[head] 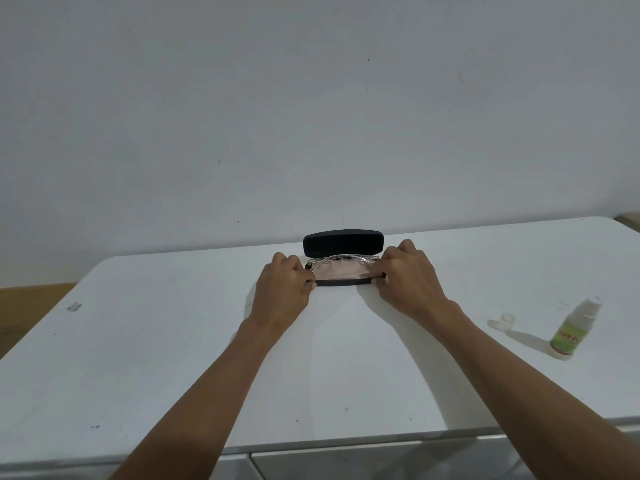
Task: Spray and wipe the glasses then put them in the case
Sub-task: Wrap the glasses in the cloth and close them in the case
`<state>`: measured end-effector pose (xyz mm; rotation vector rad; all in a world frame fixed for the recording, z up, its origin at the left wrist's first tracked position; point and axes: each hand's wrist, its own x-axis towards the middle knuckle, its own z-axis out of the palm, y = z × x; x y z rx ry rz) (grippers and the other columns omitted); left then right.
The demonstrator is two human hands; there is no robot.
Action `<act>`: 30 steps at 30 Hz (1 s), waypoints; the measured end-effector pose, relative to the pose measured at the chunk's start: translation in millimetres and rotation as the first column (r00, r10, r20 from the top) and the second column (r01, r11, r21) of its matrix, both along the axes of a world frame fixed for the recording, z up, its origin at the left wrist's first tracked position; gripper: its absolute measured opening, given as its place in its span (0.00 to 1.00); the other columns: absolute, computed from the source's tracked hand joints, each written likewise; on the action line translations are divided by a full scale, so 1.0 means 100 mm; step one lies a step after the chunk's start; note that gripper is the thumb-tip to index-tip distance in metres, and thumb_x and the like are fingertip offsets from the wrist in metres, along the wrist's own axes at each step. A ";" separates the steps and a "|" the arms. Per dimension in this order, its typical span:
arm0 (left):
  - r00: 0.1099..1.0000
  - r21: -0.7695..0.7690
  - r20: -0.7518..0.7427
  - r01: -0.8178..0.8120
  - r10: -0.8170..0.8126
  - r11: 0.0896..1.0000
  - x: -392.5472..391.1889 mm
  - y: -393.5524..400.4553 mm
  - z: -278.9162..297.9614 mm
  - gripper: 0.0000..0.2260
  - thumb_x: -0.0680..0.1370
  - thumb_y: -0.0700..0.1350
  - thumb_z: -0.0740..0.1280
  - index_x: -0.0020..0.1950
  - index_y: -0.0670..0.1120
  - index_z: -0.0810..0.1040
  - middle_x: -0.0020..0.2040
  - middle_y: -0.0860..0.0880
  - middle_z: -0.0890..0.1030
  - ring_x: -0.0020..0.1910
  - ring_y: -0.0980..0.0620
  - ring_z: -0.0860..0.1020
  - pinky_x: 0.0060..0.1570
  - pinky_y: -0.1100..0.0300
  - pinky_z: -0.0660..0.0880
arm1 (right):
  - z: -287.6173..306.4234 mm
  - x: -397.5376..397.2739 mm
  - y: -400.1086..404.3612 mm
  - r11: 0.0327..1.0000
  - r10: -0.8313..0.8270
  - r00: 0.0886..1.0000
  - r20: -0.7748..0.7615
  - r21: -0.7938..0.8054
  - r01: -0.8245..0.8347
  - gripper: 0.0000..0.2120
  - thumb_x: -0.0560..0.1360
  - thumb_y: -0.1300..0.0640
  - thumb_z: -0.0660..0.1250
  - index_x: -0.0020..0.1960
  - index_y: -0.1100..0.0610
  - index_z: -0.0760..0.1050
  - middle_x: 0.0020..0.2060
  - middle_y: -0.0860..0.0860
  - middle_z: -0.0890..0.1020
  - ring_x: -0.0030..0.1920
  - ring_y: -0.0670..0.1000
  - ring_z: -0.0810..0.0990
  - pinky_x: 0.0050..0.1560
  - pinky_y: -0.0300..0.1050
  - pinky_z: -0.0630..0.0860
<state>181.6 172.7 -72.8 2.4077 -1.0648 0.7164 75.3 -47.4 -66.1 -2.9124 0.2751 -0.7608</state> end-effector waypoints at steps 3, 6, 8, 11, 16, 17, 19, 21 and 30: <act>0.999 0.034 0.044 0.014 -0.015 0.999 -0.02 0.04 -0.03 0.04 0.70 0.42 0.79 0.43 0.48 0.87 0.34 0.49 0.78 0.39 0.43 0.76 0.31 0.54 0.75 | 0.02 -0.03 0.02 1.000 -0.002 1.000 -0.007 0.031 0.002 0.11 0.72 0.59 0.70 0.48 0.48 0.87 0.40 0.50 0.82 0.49 0.59 0.73 0.45 0.52 0.73; 0.997 0.064 0.074 0.015 -0.020 0.998 -0.02 0.06 -0.06 0.05 0.71 0.43 0.78 0.45 0.47 0.87 0.34 0.49 0.78 0.39 0.43 0.76 0.31 0.54 0.75 | 0.03 -0.06 0.03 0.998 0.008 1.000 -0.019 0.060 -0.006 0.12 0.73 0.60 0.70 0.50 0.47 0.87 0.42 0.50 0.83 0.50 0.59 0.74 0.46 0.51 0.73; 0.997 0.069 0.072 0.007 -0.012 0.998 -0.03 0.08 -0.06 0.07 0.72 0.45 0.77 0.49 0.48 0.87 0.35 0.49 0.79 0.41 0.44 0.76 0.34 0.55 0.73 | 0.02 -0.07 0.03 0.997 0.016 1.000 -0.017 0.076 -0.015 0.13 0.73 0.60 0.70 0.51 0.47 0.87 0.42 0.50 0.83 0.50 0.59 0.74 0.45 0.50 0.72; 0.998 -0.046 -0.066 0.005 -0.008 0.999 -0.05 0.08 -0.02 0.08 0.76 0.47 0.73 0.55 0.50 0.85 0.38 0.52 0.79 0.45 0.48 0.74 0.36 0.57 0.72 | 0.04 -0.08 0.05 0.989 0.000 0.998 0.068 0.147 -0.010 0.09 0.73 0.57 0.71 0.49 0.47 0.86 0.39 0.48 0.83 0.49 0.57 0.75 0.40 0.45 0.67; 0.892 -0.453 -0.450 -0.196 -0.033 0.870 0.11 -0.04 0.17 0.05 0.77 0.52 0.72 0.50 0.52 0.81 0.39 0.53 0.79 0.40 0.51 0.76 0.39 0.57 0.73 | 0.20 0.01 0.00 0.794 -0.215 0.956 0.202 0.605 0.051 0.09 0.77 0.47 0.69 0.56 0.47 0.80 0.45 0.46 0.84 0.50 0.50 0.78 0.46 0.46 0.73; 0.832 -0.497 -0.549 -0.253 -0.076 0.830 0.17 -0.07 0.24 0.07 0.77 0.54 0.71 0.52 0.52 0.81 0.40 0.53 0.80 0.40 0.51 0.77 0.41 0.57 0.74 | 0.26 0.04 -0.03 0.710 -0.231 0.956 0.180 0.703 0.039 0.12 0.77 0.44 0.69 0.59 0.46 0.79 0.46 0.46 0.84 0.51 0.50 0.79 0.50 0.46 0.74; 0.704 -0.497 -0.694 -0.318 -0.150 0.807 0.29 -0.13 0.34 0.12 0.78 0.59 0.69 0.56 0.55 0.81 0.44 0.51 0.83 0.42 0.50 0.79 0.45 0.55 0.79 | 0.35 0.13 -0.09 0.587 -0.200 0.975 0.093 0.808 0.043 0.16 0.77 0.40 0.68 0.62 0.44 0.79 0.48 0.47 0.84 0.54 0.49 0.80 0.57 0.45 0.74; 0.596 -0.449 -0.778 -0.306 -0.199 0.840 0.39 -0.18 0.39 0.13 0.78 0.62 0.68 0.57 0.57 0.82 0.48 0.44 0.85 0.42 0.49 0.79 0.42 0.55 0.79 | 0.39 0.20 -0.12 0.545 -0.141 0.990 0.017 0.836 0.064 0.18 0.78 0.38 0.66 0.62 0.45 0.81 0.51 0.46 0.83 0.56 0.48 0.79 0.60 0.44 0.73; 0.377 -0.448 -0.861 -0.244 -0.341 0.860 0.50 -0.18 0.42 0.10 0.77 0.52 0.72 0.56 0.51 0.86 0.49 0.50 0.83 0.41 0.51 0.79 0.45 0.58 0.75 | 0.38 0.30 -0.19 0.361 -0.048 0.999 0.015 0.932 0.003 0.10 0.75 0.44 0.73 0.49 0.50 0.83 0.47 0.50 0.87 0.41 0.50 0.84 0.37 0.40 0.72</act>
